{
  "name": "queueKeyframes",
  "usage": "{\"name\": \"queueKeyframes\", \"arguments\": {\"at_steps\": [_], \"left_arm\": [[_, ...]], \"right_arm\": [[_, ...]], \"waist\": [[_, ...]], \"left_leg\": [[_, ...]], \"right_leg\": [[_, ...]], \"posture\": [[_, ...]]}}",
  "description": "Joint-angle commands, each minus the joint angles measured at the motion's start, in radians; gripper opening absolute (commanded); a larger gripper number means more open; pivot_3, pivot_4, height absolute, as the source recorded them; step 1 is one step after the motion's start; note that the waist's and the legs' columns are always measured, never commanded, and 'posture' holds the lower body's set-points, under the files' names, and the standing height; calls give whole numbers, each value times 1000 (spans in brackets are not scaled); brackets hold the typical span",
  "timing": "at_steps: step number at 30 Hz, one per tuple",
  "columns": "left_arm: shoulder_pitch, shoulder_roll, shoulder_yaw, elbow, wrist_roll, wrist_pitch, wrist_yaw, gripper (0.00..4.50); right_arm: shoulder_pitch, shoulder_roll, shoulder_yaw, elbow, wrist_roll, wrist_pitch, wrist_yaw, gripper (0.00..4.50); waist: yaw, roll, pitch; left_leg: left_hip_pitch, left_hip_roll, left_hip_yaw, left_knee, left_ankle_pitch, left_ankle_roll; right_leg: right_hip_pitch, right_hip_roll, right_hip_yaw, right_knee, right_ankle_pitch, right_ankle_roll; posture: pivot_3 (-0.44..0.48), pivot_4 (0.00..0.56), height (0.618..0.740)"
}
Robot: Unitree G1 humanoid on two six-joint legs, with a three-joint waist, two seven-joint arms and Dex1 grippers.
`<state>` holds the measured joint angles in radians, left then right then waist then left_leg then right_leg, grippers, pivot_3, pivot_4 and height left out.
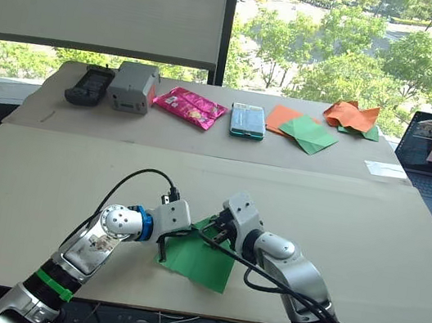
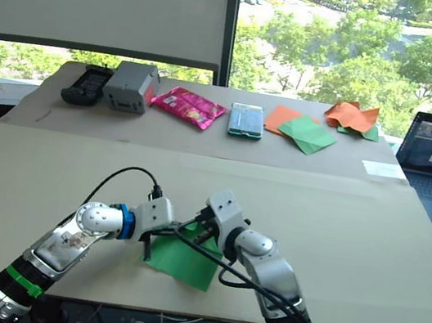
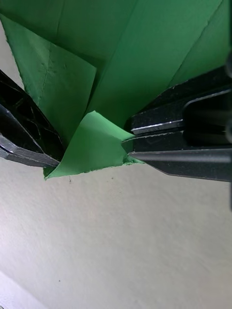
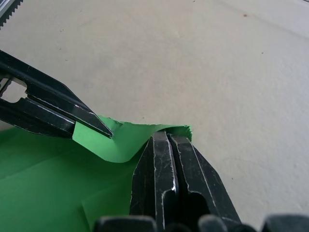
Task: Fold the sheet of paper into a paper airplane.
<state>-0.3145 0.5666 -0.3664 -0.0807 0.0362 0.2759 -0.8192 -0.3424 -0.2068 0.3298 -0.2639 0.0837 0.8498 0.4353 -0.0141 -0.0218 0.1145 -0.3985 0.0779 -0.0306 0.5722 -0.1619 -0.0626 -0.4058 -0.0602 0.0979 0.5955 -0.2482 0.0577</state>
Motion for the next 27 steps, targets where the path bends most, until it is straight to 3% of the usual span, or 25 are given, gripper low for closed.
{"name": "queueKeyframes", "arguments": {"at_steps": [1, 11, 27], "left_arm": [[-4, 5, -13, 10, 31, 29, -5, 16], [19, -21, -38, -13, 82, 2, 31, 16], [8, -28, -92, 43, 185, -85, 1, 16]], "right_arm": [[-8, 36, -59, -26, 39, -15, -16, 0], [52, -65, -64, -62, 30, -1, 14, 0], [18, 31, -65, -19, 25, -46, -26, 0]], "waist": [[0, 0, 0], [0, 1, 0], [4, 2, -1]], "left_leg": [[0, 0, 0, 0, 0, 0], [0, 0, 0, 0, 0, 0], [-1, -1, 0, 2, 0, 0]], "right_leg": [[0, 0, 0, 0, 0, 0], [0, 0, 0, 1, 0, 0], [2, 0, 0, 0, 0, 0]], "posture": [[0, 150, 721], [0, 150, 721], [0, 150, 721]]}}
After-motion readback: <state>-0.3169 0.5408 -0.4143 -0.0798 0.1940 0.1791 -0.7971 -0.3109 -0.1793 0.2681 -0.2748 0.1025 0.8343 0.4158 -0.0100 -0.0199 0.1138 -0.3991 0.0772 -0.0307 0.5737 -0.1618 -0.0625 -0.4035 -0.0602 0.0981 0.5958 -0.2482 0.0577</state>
